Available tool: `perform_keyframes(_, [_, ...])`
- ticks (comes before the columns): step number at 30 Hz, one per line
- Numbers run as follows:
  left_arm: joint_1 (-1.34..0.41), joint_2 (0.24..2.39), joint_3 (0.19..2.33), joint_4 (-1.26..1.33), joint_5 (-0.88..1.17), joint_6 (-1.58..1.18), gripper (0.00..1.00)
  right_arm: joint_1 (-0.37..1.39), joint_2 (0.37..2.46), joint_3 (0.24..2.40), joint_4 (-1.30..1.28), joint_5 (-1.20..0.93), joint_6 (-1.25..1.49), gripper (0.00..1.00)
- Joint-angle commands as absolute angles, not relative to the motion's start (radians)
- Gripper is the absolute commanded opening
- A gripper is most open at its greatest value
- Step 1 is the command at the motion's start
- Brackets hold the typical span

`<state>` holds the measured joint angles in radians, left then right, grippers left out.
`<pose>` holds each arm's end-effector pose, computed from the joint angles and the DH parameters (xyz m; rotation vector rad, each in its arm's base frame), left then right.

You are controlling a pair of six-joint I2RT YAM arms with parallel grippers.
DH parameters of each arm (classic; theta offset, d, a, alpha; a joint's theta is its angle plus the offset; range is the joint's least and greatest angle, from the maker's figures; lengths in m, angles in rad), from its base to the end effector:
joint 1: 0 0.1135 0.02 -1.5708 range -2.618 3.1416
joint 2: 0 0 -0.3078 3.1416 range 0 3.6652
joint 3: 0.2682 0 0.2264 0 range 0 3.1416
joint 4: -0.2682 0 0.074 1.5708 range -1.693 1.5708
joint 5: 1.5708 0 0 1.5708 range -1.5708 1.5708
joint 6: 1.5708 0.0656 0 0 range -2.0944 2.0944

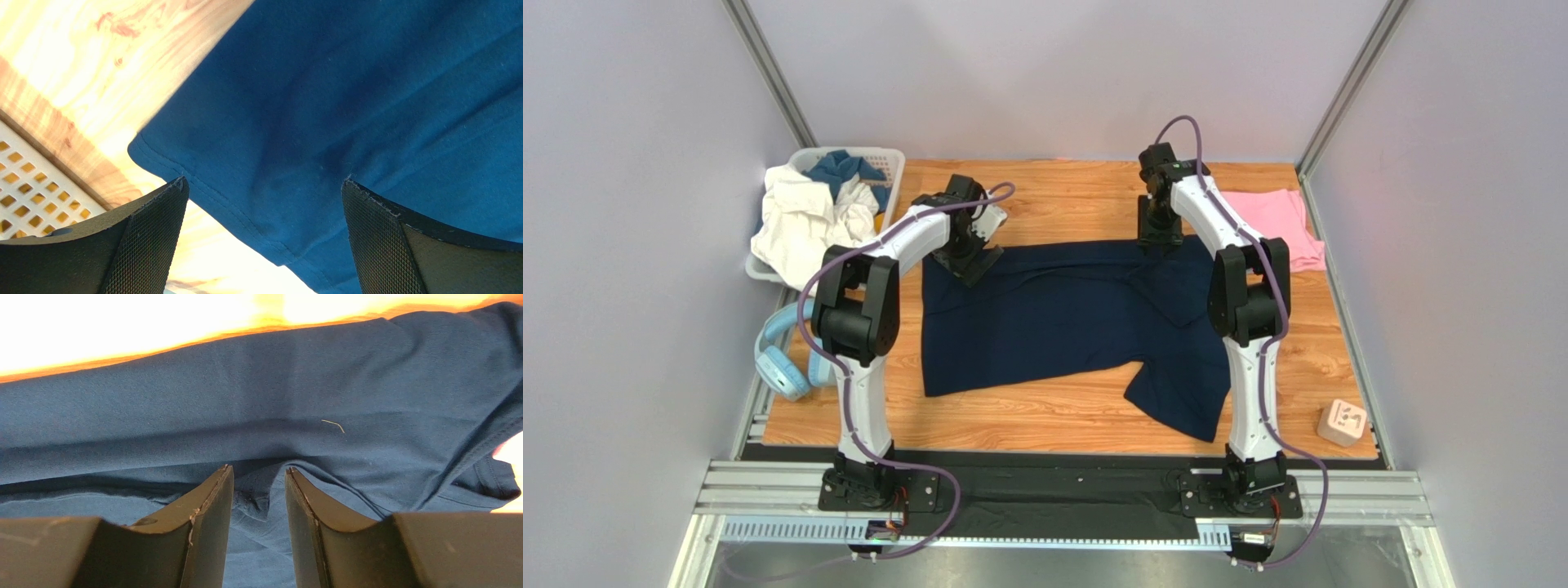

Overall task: Fold and stack the t-shirts
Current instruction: Fold the flattened tshirt in 1/3 of the way

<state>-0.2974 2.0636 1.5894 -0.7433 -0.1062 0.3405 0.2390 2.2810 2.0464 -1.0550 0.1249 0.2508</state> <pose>0.4183 -0.1209 0.2077 0.8487 2.6543 0.1588 0.4737 0.1070 0.2209 0.0419 2.8378 -0.0748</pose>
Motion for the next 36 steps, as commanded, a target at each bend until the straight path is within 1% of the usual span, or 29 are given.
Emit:
perform_keyframes(1, [-0.278, 1.984, 1.572, -0.742, -0.086, 0.304, 1.0, 0.247, 2.279, 2.063, -1.045, 0.138, 0.23, 0.41])
perform_keyframes(4, [-0.264, 1.97, 1.572, -0.739, -0.078, 0.293, 1.0, 0.247, 2.292, 2.069, -1.054, 0.129, 0.236, 0.39])
perform_keyframes(5, [-0.261, 1.97, 1.574, -0.738, -0.081, 0.293, 1.0, 0.25, 2.295, 2.068, -1.057, 0.127, 0.239, 0.36])
perform_keyframes(9, [-0.259, 1.976, 1.582, -0.735, -0.097, 0.296, 1.0, 0.256, 2.286, 2.048, -1.083, 0.126, 0.259, 0.29])
perform_keyframes(15, [-0.259, 1.979, 1.583, -0.736, -0.081, 0.287, 1.0, 0.287, 2.234, 1.933, -1.089, 0.133, 0.298, 0.25])
perform_keyframes(22, [-0.259, 1.971, 1.569, -0.735, -0.083, 0.29, 1.0, 0.327, 2.155, 1.792, -1.071, 0.137, 0.334, 0.17])
perform_keyframes(28, [-0.259, 1.97, 1.552, -0.721, -0.081, 0.288, 0.99, 0.345, 2.111, 1.755, -1.071, 0.153, 0.342, 0.15])
perform_keyframes(30, [-0.259, 1.971, 1.548, -0.721, -0.077, 0.288, 0.99, 0.344, 2.115, 1.762, -1.074, 0.164, 0.342, 0.18])
perform_keyframes(36, [-0.259, 1.964, 1.528, -0.707, -0.086, 0.298, 1.0, 0.344, 2.134, 1.764, -1.071, 0.176, 0.345, 0.17])
